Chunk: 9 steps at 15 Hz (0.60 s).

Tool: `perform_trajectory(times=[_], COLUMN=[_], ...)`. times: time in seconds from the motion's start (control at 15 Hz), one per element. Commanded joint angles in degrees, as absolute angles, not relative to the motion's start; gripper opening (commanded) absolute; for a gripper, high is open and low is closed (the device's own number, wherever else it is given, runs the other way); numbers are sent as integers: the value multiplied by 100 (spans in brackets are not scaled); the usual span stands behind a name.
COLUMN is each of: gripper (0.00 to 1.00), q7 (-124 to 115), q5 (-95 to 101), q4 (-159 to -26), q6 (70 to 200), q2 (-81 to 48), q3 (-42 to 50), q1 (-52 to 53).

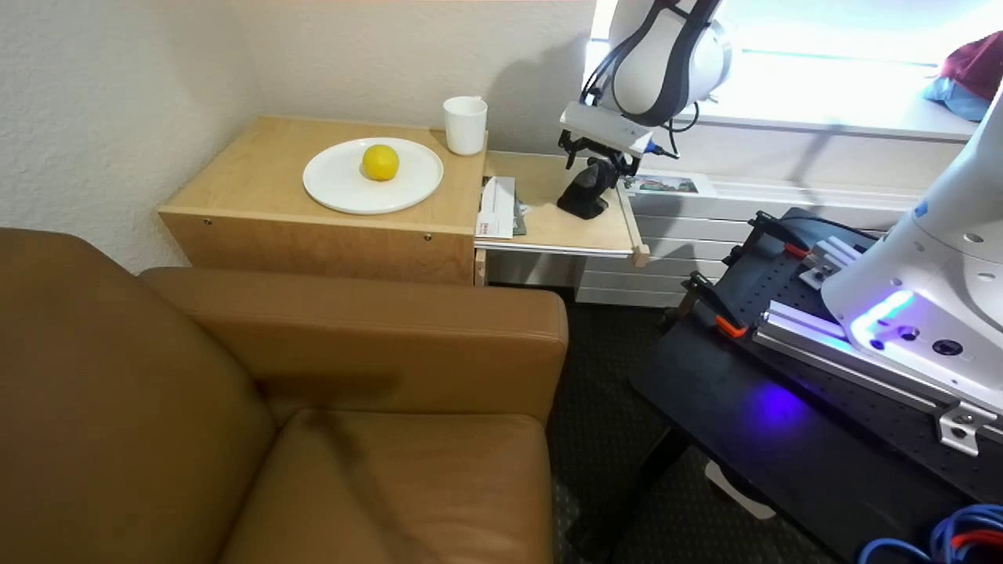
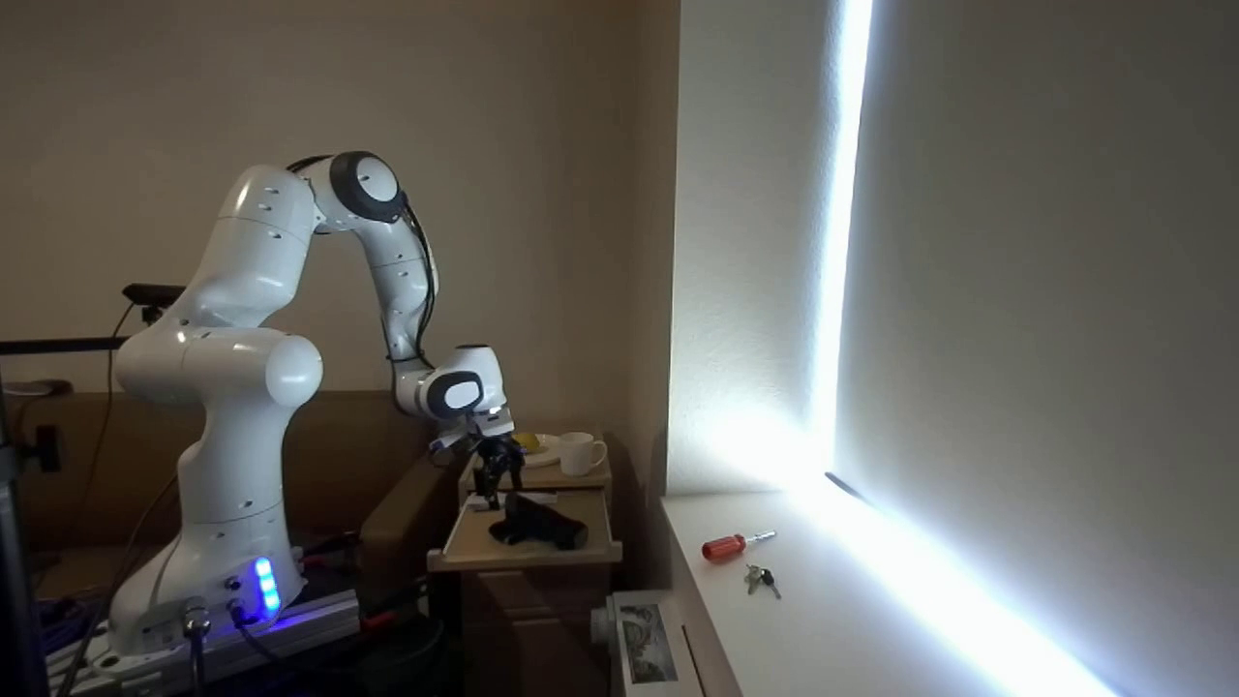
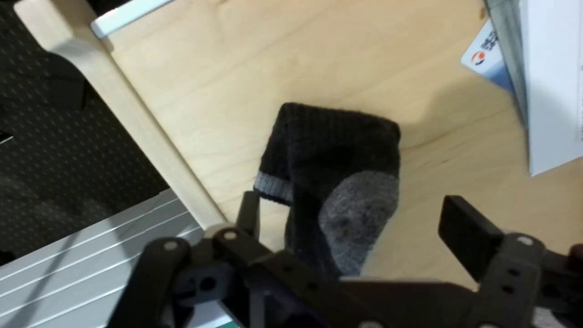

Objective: Put the sock in the cup then close the first top drawer

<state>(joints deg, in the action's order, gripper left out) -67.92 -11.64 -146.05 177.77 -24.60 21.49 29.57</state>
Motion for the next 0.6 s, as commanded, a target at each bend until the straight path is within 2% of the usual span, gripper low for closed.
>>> perform_trajectory(times=[0.0,0.13,0.53], gripper=[75,67,24], q7=[-6799,-6822,-6806], q5=[-1148,-1176,-1169], q4=[-14607,-14467,-14226], q6=[17770,17646,17209], q2=[-2474,-2519,-2524], q3=[2192,2124,1797], q1=[2955,2919,2532])
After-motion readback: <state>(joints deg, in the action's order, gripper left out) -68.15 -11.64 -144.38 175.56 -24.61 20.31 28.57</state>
